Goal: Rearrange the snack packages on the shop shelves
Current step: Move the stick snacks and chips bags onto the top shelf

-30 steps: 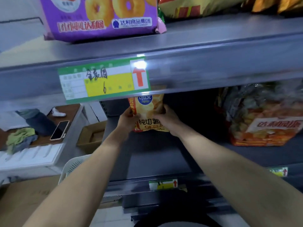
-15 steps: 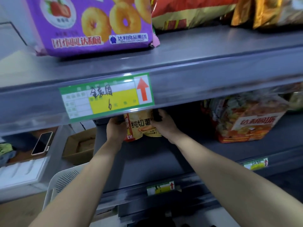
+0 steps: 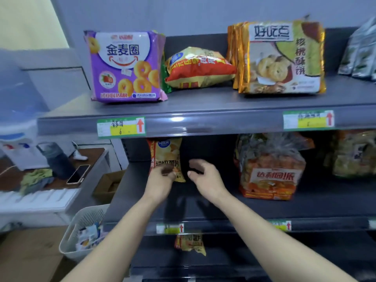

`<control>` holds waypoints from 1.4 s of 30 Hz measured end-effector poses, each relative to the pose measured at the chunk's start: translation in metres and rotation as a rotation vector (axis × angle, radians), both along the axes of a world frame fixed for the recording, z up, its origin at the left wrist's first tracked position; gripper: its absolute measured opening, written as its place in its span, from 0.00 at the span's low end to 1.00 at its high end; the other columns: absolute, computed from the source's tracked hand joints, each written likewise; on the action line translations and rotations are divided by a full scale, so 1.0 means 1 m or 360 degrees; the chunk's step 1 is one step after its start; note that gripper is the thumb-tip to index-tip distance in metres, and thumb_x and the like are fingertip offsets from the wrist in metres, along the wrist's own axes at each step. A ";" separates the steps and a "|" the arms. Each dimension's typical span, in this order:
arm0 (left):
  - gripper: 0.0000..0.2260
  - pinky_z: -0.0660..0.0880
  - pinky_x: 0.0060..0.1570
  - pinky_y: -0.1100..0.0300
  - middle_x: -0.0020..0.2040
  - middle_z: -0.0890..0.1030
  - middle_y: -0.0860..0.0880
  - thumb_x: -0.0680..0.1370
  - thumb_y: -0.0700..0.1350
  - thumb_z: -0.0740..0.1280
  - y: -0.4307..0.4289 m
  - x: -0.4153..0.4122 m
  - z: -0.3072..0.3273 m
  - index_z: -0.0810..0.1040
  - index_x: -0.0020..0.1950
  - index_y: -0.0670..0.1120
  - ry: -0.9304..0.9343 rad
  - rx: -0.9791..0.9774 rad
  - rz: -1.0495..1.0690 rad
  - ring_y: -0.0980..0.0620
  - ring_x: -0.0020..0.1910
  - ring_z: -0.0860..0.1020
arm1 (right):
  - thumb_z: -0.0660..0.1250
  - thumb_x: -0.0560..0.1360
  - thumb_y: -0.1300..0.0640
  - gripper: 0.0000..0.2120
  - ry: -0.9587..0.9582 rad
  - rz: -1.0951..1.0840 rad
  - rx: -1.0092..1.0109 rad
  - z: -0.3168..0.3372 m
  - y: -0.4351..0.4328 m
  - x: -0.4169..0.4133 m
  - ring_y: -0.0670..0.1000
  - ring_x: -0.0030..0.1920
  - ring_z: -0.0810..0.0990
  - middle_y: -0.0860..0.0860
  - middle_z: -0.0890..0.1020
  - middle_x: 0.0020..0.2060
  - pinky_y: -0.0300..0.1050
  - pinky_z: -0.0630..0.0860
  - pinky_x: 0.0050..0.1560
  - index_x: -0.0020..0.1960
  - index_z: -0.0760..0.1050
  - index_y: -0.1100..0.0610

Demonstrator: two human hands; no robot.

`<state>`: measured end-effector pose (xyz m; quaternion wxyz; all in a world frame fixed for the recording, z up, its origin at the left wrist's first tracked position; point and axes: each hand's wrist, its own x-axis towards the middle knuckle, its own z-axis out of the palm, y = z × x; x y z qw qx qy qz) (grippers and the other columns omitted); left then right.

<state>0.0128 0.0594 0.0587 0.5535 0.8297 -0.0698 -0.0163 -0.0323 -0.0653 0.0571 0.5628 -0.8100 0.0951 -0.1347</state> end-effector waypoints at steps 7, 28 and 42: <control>0.09 0.74 0.42 0.72 0.47 0.81 0.54 0.77 0.37 0.64 -0.023 -0.089 0.072 0.79 0.54 0.47 -0.0389 -0.0060 -0.0128 0.57 0.47 0.78 | 0.65 0.75 0.65 0.12 -0.0365 0.0180 -0.0163 0.062 -0.021 -0.073 0.44 0.53 0.79 0.43 0.81 0.47 0.34 0.73 0.56 0.56 0.79 0.55; 0.13 0.69 0.55 0.64 0.61 0.77 0.46 0.78 0.40 0.64 -0.063 -0.003 0.206 0.75 0.63 0.43 -0.0840 0.0350 -0.0132 0.51 0.57 0.75 | 0.65 0.77 0.57 0.21 -0.0545 -0.0016 -0.0462 0.200 -0.066 -0.010 0.50 0.65 0.73 0.52 0.76 0.64 0.44 0.69 0.67 0.69 0.70 0.57; 0.30 0.60 0.72 0.45 0.77 0.49 0.44 0.77 0.45 0.63 -0.081 0.048 0.185 0.53 0.76 0.47 -0.0581 0.0656 0.0063 0.42 0.75 0.56 | 0.65 0.77 0.55 0.33 -0.0226 -0.0044 -0.0765 0.199 -0.071 0.067 0.55 0.74 0.59 0.53 0.53 0.76 0.47 0.61 0.71 0.77 0.53 0.56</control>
